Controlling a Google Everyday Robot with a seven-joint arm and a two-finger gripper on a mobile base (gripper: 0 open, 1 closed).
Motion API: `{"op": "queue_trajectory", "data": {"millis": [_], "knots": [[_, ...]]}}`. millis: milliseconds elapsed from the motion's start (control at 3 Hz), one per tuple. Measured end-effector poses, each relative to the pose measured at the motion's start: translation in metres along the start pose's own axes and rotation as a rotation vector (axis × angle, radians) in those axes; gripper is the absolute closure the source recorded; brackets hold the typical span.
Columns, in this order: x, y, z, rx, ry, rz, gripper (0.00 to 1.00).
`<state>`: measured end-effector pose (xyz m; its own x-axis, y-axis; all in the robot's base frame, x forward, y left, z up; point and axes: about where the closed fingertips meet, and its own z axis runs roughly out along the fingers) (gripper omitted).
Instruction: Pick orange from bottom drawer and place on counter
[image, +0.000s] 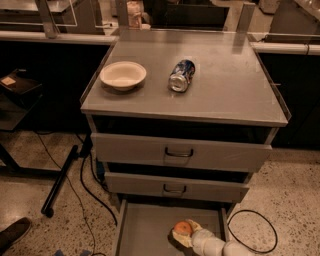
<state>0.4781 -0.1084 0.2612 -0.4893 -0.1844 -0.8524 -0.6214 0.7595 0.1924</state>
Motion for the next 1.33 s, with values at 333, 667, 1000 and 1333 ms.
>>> {"op": "queue_trajectory", "data": {"millis": [333,667,1000,1333], "knots": [[-0.037,-0.019,-0.029,0.097,-0.043,-0.027,1.0],[-0.085,-0.031,-0.053,0.163,-0.075,-0.073,1.0],[-0.085,-0.031,-0.053,0.163,-0.075,-0.073,1.0],[-0.105,-0.035,-0.072,0.195,-0.095,-0.094,1.0]]}}
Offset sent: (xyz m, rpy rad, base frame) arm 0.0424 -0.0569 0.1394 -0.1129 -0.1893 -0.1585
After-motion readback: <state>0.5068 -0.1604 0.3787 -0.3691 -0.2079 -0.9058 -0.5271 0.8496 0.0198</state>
